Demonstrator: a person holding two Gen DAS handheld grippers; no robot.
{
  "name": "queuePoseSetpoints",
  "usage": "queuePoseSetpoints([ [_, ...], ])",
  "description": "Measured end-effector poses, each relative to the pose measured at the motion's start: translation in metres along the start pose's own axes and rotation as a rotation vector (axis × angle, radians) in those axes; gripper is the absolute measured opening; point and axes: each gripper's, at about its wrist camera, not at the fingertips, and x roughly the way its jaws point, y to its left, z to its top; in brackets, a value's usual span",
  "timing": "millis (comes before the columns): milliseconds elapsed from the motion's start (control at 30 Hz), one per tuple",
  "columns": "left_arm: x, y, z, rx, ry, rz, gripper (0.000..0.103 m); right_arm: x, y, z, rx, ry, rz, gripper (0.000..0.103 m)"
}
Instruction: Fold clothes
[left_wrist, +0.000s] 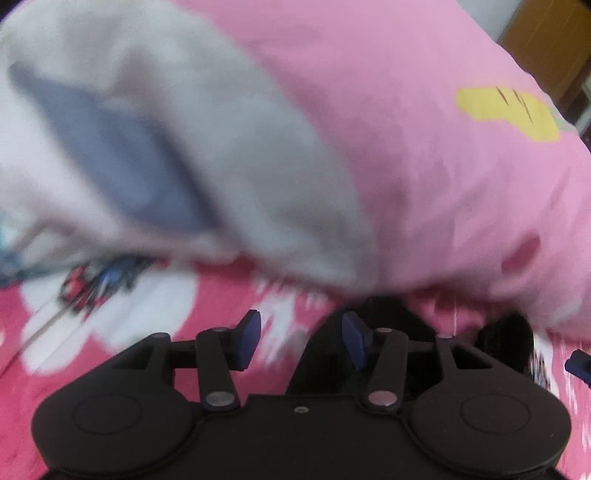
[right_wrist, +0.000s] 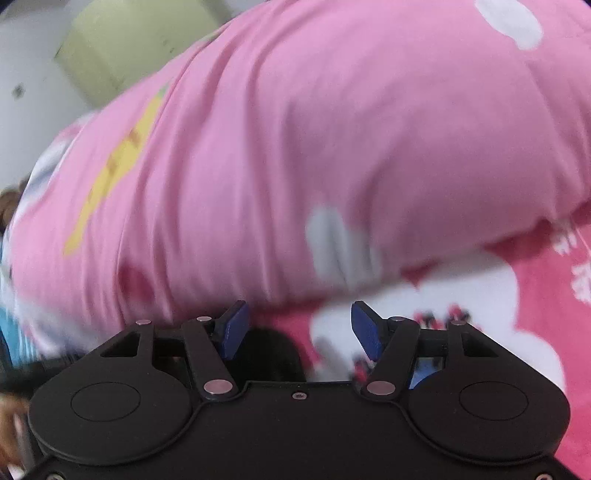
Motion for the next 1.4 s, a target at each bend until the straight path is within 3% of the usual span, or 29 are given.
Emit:
queuePoseSetpoints([
  [33,-0.003,0.002,-0.006,0.004,0.013,-0.005,0.046,-0.007,-0.001,-0.011,-0.025,0.012,0.004,0.061],
  [200,-0.034,0.017,-0.098,0.069,0.212,-0.055,0.046,-0.039,-0.009,-0.083,-0.081,0.145,-0.022,0.061],
  [267,-0.041,0.017,-0.124,0.073,0.245,-0.073,0.046,-0.053,-0.007,-0.115,-0.092,0.202,-0.047,0.061],
  [433,-0.047,0.01,-0.16,0.126,0.264,-0.064,0.046,-0.076,0.002,-0.152,-0.057,0.271,-0.064,0.061],
  [533,-0.06,0.003,-0.176,0.222,0.254,-0.001,0.046,-0.087,0.008,-0.167,-0.047,0.301,-0.093,0.06],
  [733,-0.086,0.018,-0.203,0.217,0.272,-0.007,0.046,-0.124,0.021,-0.195,-0.032,0.32,-0.138,0.06],
  [867,-0.092,0.04,-0.23,0.171,0.335,-0.053,0.046,-0.142,0.028,-0.22,-0.004,0.36,-0.149,0.059],
  [900,-0.095,0.041,-0.238,0.181,0.317,-0.058,0.046,-0.144,0.03,-0.226,-0.001,0.376,-0.147,0.058],
  [1000,-0.102,0.035,-0.249,0.237,0.28,-0.045,0.046,-0.144,0.046,-0.243,-0.058,0.424,-0.15,0.051],
  [1067,-0.104,0.03,-0.254,0.277,0.264,-0.017,0.04,-0.141,0.059,-0.252,-0.123,0.449,-0.175,0.048],
  [1133,-0.105,0.025,-0.257,0.324,0.261,0.014,0.014,-0.138,0.073,-0.263,-0.222,0.453,-0.236,0.035],
  [1167,-0.108,0.025,-0.257,0.341,0.265,0.007,0.006,-0.139,0.075,-0.262,-0.226,0.446,-0.25,0.029],
  [1233,-0.117,0.03,-0.256,0.31,0.272,-0.014,0.003,-0.141,0.078,-0.261,-0.234,0.431,-0.274,0.004],
  [1400,-0.144,0.066,-0.244,0.142,0.283,0.0,0.003,-0.156,0.07,-0.253,-0.216,0.401,-0.299,0.004],
])
